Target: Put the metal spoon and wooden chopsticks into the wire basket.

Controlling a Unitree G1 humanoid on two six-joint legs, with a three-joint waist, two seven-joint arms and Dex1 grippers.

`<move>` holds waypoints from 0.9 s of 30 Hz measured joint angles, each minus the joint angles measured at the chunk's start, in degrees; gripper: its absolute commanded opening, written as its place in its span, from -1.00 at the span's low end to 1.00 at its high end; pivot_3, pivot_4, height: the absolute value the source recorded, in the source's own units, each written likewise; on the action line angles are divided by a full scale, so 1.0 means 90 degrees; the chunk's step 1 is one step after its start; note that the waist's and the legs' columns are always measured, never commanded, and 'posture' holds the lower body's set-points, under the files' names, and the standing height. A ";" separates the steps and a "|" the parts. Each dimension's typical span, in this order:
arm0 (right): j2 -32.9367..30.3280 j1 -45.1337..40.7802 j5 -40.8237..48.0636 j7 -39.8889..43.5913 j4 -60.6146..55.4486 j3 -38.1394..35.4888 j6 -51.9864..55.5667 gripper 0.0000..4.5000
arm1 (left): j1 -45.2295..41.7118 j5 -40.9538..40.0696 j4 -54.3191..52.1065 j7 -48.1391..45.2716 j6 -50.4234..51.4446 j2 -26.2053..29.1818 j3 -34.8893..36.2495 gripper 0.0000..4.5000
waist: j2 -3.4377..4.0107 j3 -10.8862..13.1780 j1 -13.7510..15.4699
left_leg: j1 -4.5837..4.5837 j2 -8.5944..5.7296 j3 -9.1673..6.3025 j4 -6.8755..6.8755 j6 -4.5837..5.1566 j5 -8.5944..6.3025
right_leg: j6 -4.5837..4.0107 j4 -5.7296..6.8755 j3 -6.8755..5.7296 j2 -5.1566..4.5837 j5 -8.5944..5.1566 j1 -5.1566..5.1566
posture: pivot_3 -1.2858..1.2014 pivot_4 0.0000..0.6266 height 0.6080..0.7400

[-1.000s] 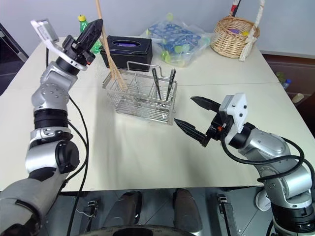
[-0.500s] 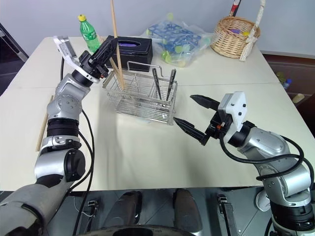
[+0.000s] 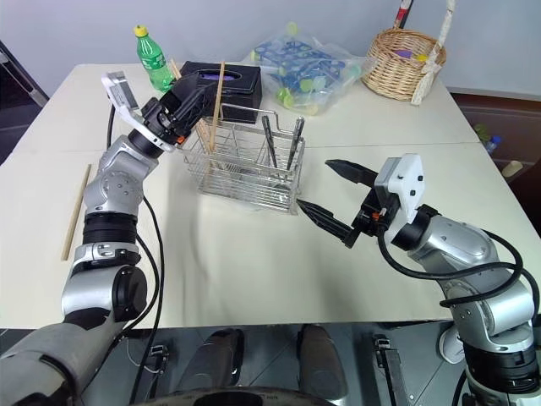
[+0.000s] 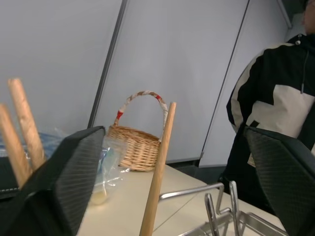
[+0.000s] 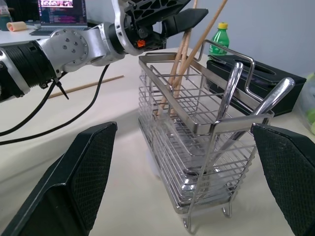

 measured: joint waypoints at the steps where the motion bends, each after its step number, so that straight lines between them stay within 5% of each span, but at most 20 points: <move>1: 0.0000 -0.0002 0.0000 0.0006 0.0005 0.0000 0.0001 1.00 | 0.0010 -0.0019 -0.0066 0.0041 0.0085 0.0004 0.0004 0.99 | 0.0000 0.0000 0.0002 | 0.0000 0.0000 0.0000 0.0000 0.0000 0.0000 | 0.0000 0.0000 0.0000 0.0000 0.0000 0.0000 | 0.03 -0.52 1.00; 13: -0.0217 -0.0071 0.0059 0.0434 0.0004 0.0159 0.0028 1.00 | -0.1009 -0.1362 -0.0854 0.1872 0.1041 0.0523 0.1144 0.99 | 0.0000 0.0000 -0.0022 | 0.0003 0.0000 -0.0002 -0.0001 0.0000 0.0000 | 0.0001 0.0001 0.0000 0.0001 0.0000 -0.0001 | 0.03 -0.52 1.00; 21: -0.0432 -0.0098 0.0066 0.0940 -0.0147 0.0370 0.0019 1.00 | -0.0857 0.0298 -0.0243 0.3634 0.0796 0.1709 0.0803 0.99 | 0.0000 0.0000 -0.0005 | 0.0003 0.0000 -0.0002 -0.0001 0.0000 0.0000 | 0.0001 0.0001 0.0000 0.0001 0.0000 0.0001 | 0.03 -0.52 1.00; 27: -0.0552 -0.0110 -0.0069 0.1354 -0.0153 0.0517 -0.0139 1.00 | 0.0691 0.1766 -0.0466 0.5473 0.2247 0.2655 0.0466 0.99 | 0.0001 0.0000 -0.0055 | 0.0006 0.0001 -0.0002 -0.0007 0.0000 0.0000 | 0.0001 0.0012 0.0001 0.0002 0.0000 -0.0008 | 0.03 -0.52 1.00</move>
